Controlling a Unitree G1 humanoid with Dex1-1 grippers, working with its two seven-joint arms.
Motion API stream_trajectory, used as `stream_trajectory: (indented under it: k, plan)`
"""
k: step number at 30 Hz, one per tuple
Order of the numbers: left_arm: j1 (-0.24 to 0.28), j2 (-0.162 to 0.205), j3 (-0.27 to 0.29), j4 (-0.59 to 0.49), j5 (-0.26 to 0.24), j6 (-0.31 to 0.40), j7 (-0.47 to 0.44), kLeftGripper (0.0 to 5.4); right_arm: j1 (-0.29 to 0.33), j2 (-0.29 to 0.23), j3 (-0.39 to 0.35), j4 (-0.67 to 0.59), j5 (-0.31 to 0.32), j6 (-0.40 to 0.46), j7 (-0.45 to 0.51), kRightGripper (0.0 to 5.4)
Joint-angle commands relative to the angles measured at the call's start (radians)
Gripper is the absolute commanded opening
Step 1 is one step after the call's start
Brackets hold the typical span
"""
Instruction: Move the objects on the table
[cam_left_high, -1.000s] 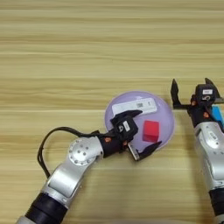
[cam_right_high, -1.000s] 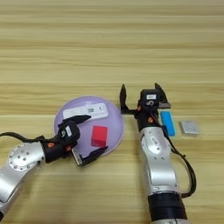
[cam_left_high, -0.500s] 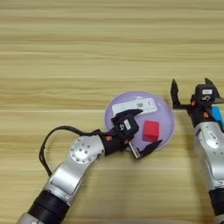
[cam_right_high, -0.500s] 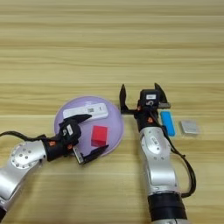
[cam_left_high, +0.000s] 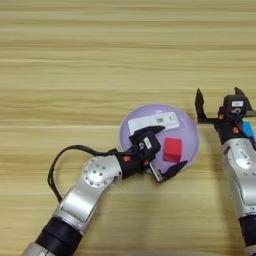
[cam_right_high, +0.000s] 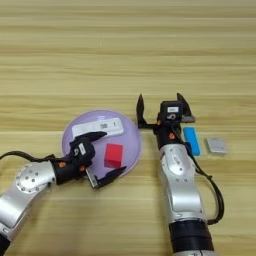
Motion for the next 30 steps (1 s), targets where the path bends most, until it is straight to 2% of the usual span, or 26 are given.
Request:
stream_trajectory:
  k: [1,30]
  plan:
    - [-0.015,-0.003,-0.007,0.024,0.018,-0.007,0.0,5.4,0.002,0.003,0.001,-0.011,-0.002,0.021,-0.004,5.37]
    - [-0.03,-0.014,0.01,0.083,0.021,-0.029,0.009,5.4,0.006,0.006,0.005,-0.023,-0.009,0.026,-0.005,5.37]
